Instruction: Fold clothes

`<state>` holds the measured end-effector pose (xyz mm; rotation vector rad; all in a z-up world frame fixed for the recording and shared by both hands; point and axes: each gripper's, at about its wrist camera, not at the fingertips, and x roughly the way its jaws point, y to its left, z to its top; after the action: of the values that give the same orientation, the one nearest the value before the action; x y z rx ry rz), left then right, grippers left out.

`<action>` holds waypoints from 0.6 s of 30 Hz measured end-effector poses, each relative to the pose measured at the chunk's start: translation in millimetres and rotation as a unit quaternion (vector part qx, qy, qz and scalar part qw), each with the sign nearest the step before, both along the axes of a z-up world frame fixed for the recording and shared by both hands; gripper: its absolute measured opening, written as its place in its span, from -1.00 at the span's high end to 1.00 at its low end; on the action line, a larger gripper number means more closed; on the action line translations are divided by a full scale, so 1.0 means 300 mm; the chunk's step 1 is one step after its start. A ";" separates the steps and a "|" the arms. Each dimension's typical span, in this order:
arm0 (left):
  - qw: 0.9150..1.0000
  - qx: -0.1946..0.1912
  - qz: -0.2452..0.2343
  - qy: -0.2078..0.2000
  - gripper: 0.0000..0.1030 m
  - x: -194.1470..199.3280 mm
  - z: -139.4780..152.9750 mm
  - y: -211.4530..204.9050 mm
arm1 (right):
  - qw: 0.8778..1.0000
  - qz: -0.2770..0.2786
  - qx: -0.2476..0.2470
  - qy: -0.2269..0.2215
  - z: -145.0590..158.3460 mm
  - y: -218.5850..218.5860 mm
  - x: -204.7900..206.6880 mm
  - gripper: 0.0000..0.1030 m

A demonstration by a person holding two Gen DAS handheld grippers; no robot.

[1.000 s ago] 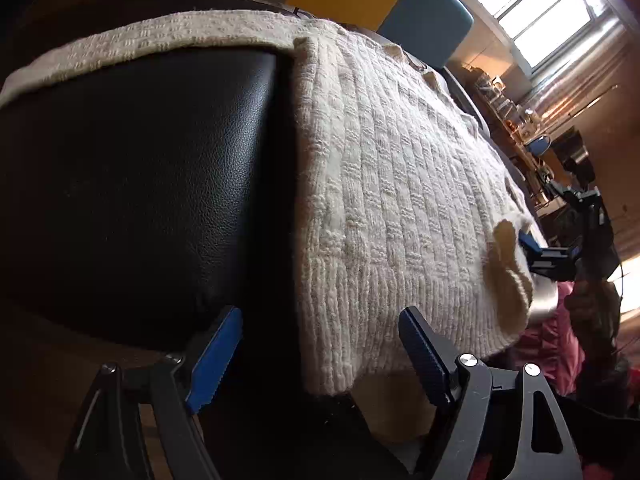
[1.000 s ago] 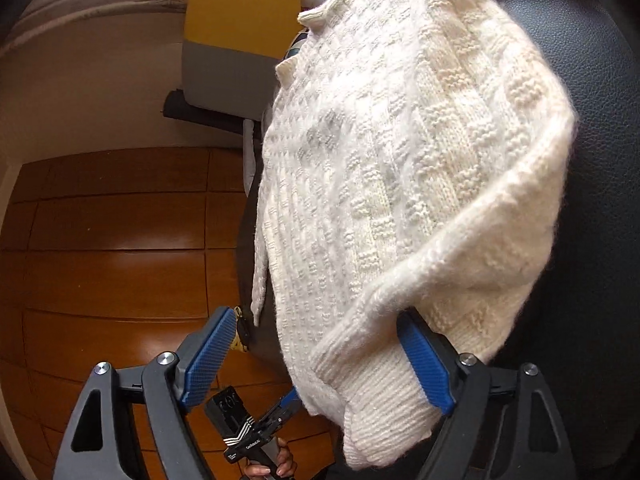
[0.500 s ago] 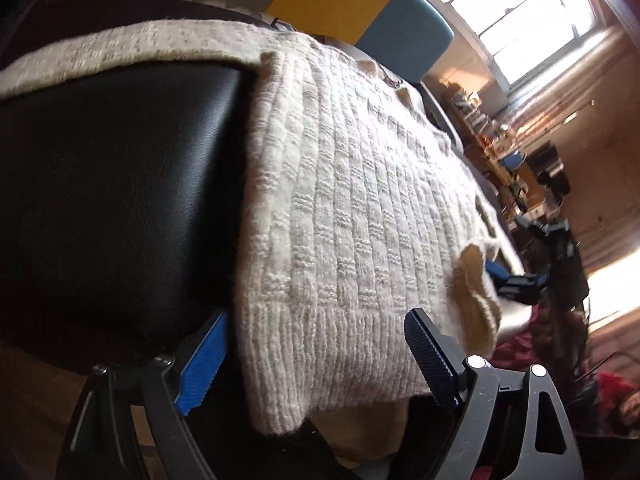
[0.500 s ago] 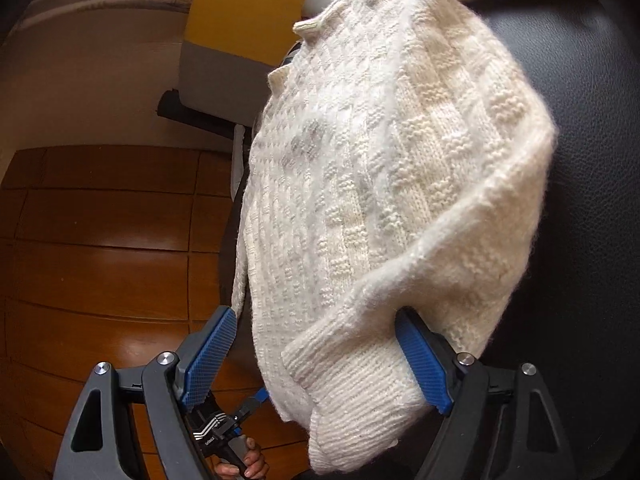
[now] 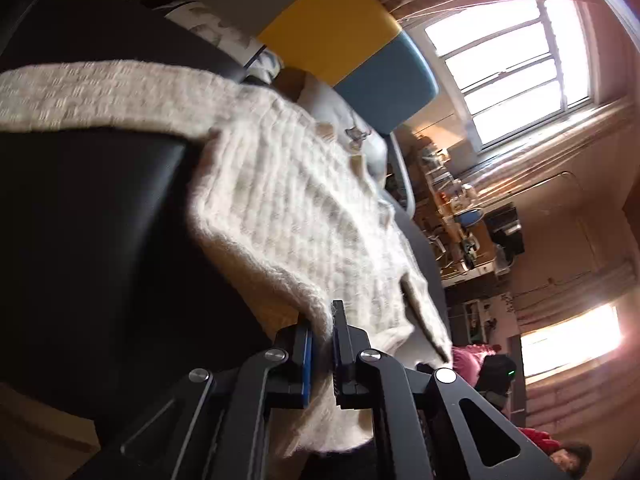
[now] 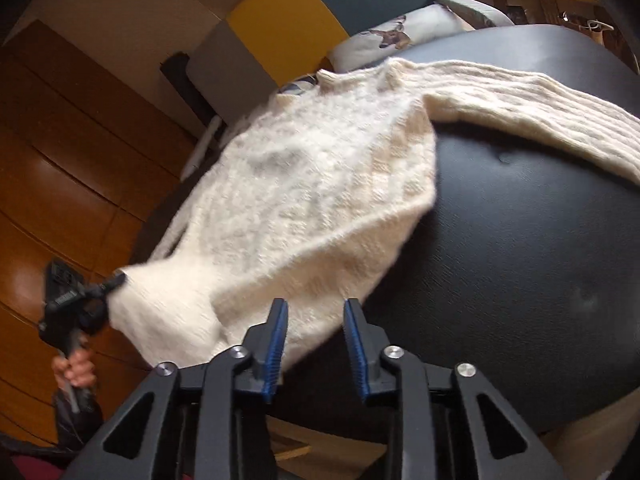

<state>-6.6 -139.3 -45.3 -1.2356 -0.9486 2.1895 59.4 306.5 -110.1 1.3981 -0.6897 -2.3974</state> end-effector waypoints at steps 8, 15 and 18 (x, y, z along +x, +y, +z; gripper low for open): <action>0.995 0.039 -0.034 0.084 0.86 -0.068 0.352 0.057 | 0.988 -0.080 -0.115 -0.066 -0.110 0.132 -0.030 0.24; 0.996 0.013 -0.046 0.075 0.85 -0.052 0.436 0.042 | 0.975 -0.154 -0.127 -0.102 -0.146 0.221 -0.122 0.15; 0.999 -0.008 -0.027 0.037 0.85 -0.030 0.347 -0.016 | 0.970 -0.170 -0.129 -0.113 -0.166 0.243 -0.139 0.14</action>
<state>-15.7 -143.9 59.0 -1.1642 -0.8598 2.1880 17.7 379.5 -160.0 1.5563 -1.3474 -2.2913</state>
